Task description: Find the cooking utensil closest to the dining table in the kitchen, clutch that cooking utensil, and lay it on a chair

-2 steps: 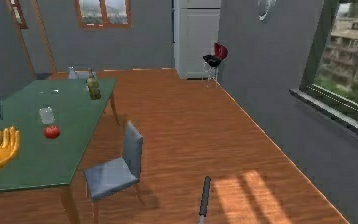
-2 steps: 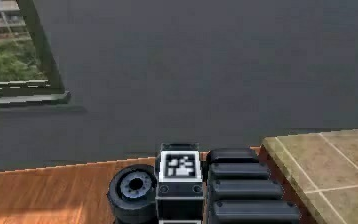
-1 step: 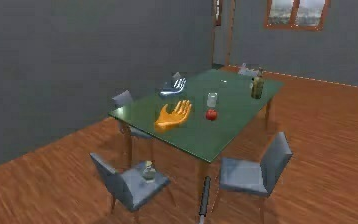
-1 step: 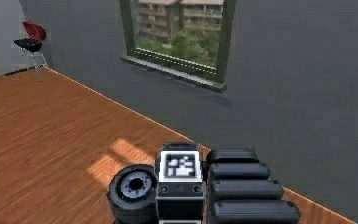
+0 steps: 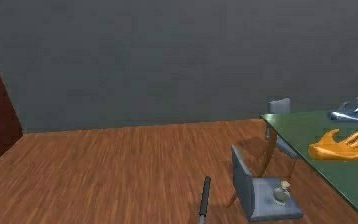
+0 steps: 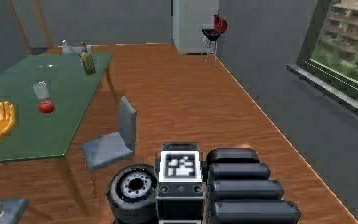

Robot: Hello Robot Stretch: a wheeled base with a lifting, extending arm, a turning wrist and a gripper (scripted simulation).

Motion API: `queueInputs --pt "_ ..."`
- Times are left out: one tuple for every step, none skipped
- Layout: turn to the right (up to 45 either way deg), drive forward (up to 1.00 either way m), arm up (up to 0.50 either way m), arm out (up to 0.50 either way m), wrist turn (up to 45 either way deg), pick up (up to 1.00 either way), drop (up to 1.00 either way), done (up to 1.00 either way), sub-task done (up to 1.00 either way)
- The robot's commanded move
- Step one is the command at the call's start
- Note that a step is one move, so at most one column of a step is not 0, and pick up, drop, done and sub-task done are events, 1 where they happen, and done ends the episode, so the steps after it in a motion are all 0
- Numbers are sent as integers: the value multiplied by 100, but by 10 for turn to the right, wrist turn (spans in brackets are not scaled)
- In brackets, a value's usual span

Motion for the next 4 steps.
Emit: queueInputs --pt "-60 0 0 0 0 0 0 0 0" --pt "0 30 0 0 0 0 0 0 0" --pt "0 100 0 0 0 0 0 0 0" --pt "30 0 0 0 0 0 0 0 0"
